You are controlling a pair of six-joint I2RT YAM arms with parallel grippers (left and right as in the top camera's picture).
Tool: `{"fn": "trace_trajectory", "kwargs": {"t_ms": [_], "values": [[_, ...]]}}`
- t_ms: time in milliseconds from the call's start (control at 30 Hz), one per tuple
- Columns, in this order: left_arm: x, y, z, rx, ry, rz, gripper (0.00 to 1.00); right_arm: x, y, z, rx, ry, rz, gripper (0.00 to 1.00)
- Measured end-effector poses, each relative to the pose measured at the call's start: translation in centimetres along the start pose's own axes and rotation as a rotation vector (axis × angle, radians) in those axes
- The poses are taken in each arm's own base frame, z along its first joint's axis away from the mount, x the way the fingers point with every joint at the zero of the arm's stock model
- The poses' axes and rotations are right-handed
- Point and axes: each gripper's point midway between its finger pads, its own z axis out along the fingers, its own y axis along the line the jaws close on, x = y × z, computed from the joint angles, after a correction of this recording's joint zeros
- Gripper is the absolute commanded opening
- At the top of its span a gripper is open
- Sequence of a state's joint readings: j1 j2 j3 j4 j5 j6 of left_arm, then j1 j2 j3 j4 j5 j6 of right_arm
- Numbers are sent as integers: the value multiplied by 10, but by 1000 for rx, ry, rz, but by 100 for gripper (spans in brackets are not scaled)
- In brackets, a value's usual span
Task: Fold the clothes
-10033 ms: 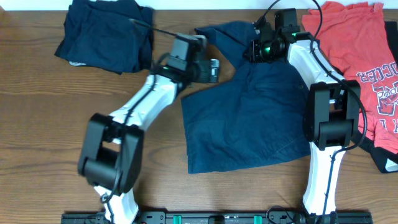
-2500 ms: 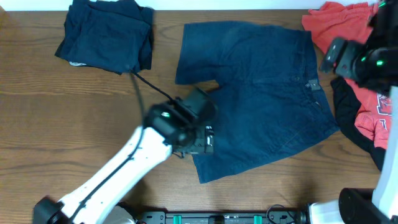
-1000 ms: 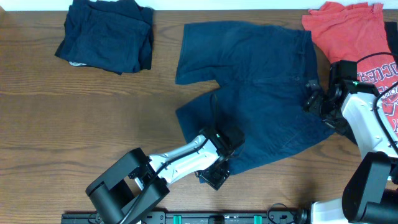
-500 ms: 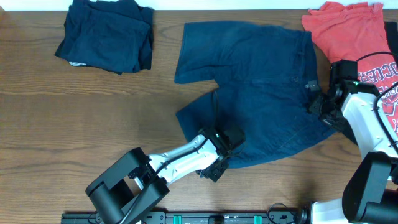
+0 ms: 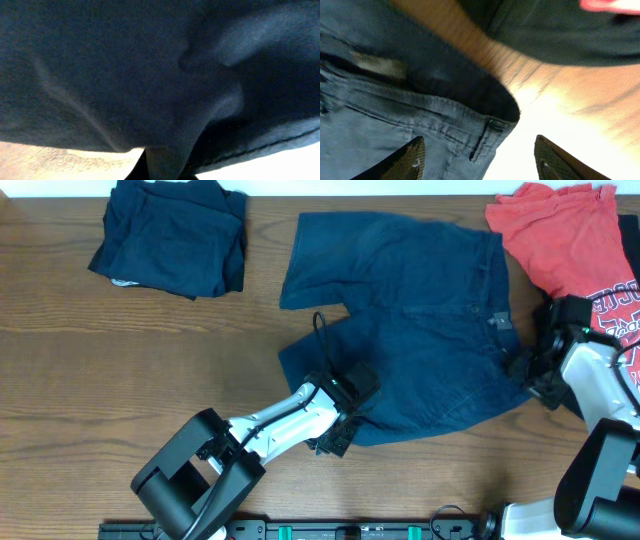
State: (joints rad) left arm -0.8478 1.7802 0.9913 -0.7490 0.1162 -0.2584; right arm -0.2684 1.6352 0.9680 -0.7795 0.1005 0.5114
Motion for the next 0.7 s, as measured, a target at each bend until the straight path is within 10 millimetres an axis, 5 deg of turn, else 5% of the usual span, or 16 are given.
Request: {"fn": "trace_trajectory", "kwargs": {"t_ms": [200, 267, 400, 700], "values": [[0, 0, 0, 0, -1, 0, 6, 12, 2, 18, -35, 7, -4, 55], [0, 0, 0, 0, -1, 0, 6, 11, 4, 22, -48, -9, -5, 43], [-1, 1, 0, -3, -3, -6, 6, 12, 5, 28, -64, -23, -6, 1], [-14, 33, -22, 26, -60, -184, 6, 19, 7, 27, -82, 8, -8, 1]]}}
